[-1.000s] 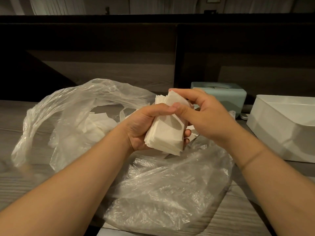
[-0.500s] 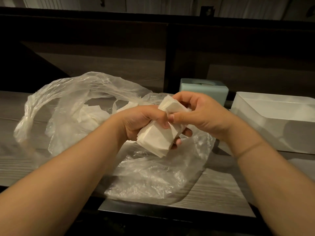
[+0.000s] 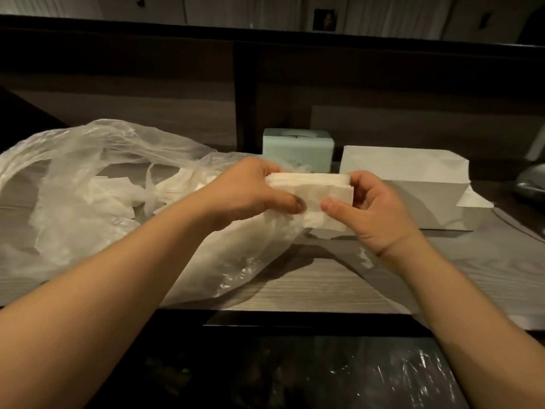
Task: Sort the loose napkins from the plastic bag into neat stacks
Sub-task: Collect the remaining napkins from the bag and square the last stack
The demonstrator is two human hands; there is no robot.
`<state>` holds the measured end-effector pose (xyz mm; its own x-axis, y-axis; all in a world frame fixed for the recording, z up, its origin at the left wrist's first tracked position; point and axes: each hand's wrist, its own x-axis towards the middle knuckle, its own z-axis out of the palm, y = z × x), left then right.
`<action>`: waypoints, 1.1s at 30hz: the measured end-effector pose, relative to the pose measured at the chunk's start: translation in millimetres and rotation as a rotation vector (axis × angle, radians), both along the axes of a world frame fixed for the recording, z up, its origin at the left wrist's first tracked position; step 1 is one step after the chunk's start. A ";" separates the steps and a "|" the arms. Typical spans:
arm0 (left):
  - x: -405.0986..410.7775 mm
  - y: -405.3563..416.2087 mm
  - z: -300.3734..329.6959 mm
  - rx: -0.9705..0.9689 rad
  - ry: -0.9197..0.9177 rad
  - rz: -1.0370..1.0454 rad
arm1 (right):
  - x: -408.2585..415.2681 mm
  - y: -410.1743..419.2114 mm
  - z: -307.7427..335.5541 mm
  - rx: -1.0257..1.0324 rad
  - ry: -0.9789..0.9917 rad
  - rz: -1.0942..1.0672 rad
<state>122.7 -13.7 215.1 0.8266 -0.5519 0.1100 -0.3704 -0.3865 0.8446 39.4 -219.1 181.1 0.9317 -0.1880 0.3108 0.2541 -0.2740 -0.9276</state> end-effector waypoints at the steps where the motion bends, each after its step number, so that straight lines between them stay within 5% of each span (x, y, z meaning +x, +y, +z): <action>1: -3.2 -5.5 -3.8 -0.047 0.021 0.016 | -4.9 -5.2 -1.5 -0.009 0.023 -0.002; 6: -25.4 -36.8 -27.9 -0.233 0.165 -0.061 | -30.4 -29.4 -7.0 0.048 0.047 -0.008; 15: -39.2 -64.3 -60.1 -0.088 0.047 -0.070 | -52.9 -57.9 -20.7 -0.025 0.154 -0.020; 18: -37.4 -66.0 -62.9 -0.097 0.062 -0.070 | -50.4 -56.2 -25.5 -0.185 0.148 -0.051; 23: -34.5 -65.0 -69.9 -0.175 0.085 -0.087 | -56.9 -51.5 -50.9 -0.629 0.179 -0.402; 26: -37.5 -66.1 -68.3 -0.140 0.023 -0.092 | -61.0 -44.7 -58.8 -0.802 0.280 -0.372; 33: -40.1 -65.7 -67.8 -0.102 -0.034 -0.106 | -49.2 -41.2 -54.2 -0.696 0.308 -0.265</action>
